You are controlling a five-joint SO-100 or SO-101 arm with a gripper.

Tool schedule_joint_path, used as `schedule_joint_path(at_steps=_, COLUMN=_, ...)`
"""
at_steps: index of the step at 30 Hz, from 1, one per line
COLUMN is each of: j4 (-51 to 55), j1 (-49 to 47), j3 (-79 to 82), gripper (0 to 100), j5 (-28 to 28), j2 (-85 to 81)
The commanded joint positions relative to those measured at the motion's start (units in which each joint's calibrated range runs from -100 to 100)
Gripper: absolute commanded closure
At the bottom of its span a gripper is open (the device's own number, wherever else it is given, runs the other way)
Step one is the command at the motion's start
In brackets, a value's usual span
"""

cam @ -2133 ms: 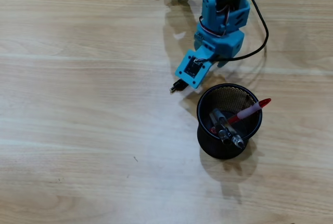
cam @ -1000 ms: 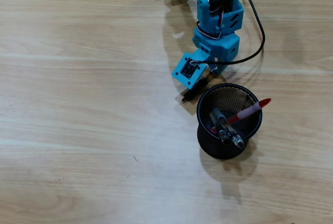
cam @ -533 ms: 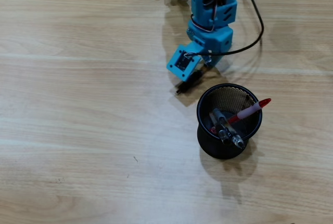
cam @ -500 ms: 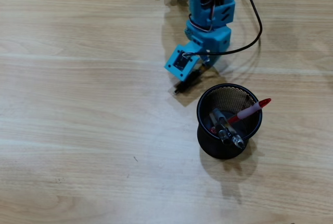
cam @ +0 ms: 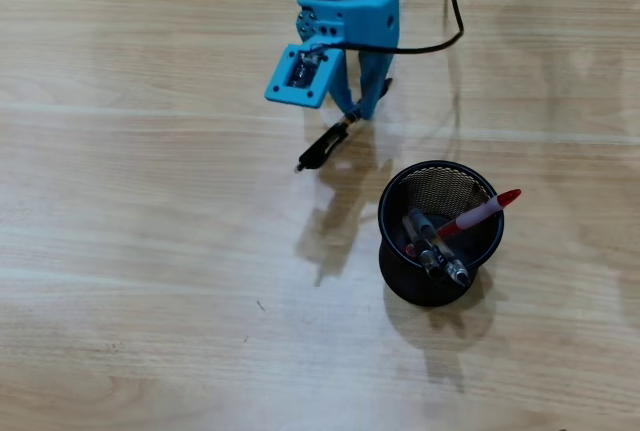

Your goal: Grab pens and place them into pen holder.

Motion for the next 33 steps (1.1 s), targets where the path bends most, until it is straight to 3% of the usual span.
schedule_joint_path(at_steps=1, j4=-1.1, j1=1.3, j3=-11.0, gripper=98, j5=5.5, j2=-4.4)
schedule_joint_path(at_steps=7, j4=-2.3, j1=-1.3, j3=-21.2, gripper=98, j5=7.0, j2=-4.1)
schedule_joint_path(at_steps=16, j4=-30.7, j1=-5.3, j3=-18.8, gripper=98, j5=7.1, j2=2.8)
schedule_joint_path(at_steps=23, j4=-41.5, j1=-6.7, j3=-15.4, gripper=98, j5=7.2, j2=9.1)
schedule_joint_path(at_steps=27, j4=-51.1, j1=-5.8, j3=-10.5, gripper=98, j5=13.0, j2=10.3)
schedule_joint_path(at_steps=33, j4=-58.7, j1=-5.3, j3=-5.0, gripper=98, j5=13.7, j2=10.8)
